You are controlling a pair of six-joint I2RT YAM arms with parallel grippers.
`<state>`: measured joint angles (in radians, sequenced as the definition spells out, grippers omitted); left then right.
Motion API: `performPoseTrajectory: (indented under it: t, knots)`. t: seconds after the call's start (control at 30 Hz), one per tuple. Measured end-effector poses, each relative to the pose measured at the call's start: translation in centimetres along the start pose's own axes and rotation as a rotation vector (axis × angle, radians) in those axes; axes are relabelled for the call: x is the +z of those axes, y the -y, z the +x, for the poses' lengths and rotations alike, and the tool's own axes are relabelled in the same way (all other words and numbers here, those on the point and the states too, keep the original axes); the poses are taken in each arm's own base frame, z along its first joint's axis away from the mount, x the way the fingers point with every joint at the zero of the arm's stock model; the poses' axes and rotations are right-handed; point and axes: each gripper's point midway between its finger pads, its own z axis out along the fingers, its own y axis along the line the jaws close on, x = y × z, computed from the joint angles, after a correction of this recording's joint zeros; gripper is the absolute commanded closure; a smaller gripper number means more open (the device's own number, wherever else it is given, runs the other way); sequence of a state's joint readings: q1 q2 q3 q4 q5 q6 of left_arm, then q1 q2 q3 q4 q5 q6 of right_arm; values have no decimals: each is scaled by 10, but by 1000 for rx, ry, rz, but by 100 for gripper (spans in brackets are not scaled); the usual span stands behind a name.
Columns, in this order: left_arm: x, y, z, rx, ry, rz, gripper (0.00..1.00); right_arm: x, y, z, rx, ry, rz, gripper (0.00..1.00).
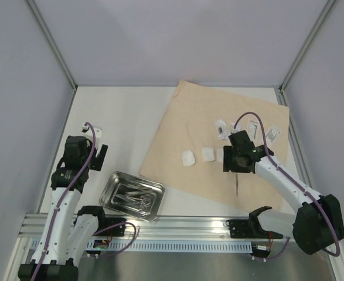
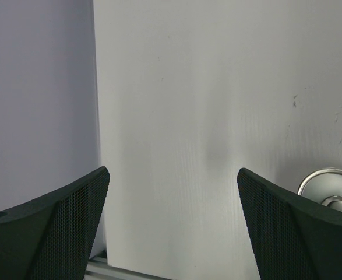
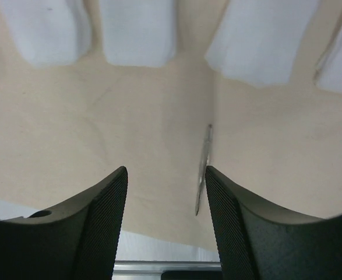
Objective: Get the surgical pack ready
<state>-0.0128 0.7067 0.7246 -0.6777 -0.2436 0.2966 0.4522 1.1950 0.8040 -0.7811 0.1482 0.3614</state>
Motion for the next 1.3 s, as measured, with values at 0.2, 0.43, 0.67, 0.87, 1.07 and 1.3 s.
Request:
performPoseTrajectory:
  t: [0.2,0.43,0.67,0.87,1.07,1.3]
  knots:
    - [-1,3,-2,6,10,14,0,13,40,16,197,-61,67,46]
    - [-2,5,-3,9,18,20,0,32,40,29,232,-145,74,57]
    - [-2,6,-4,11,20,26,0,35,45,36,274,-167,114,57]
    - [-2,9,-5,19,26,36,0,38,46,42,306,-198,135,64]
    - [-3,13,-8,31,40,51,0,42,46,47,317,-225,147,67]
    - [-5,17,-11,40,55,61,0,47,42,53,327,-263,137,96]
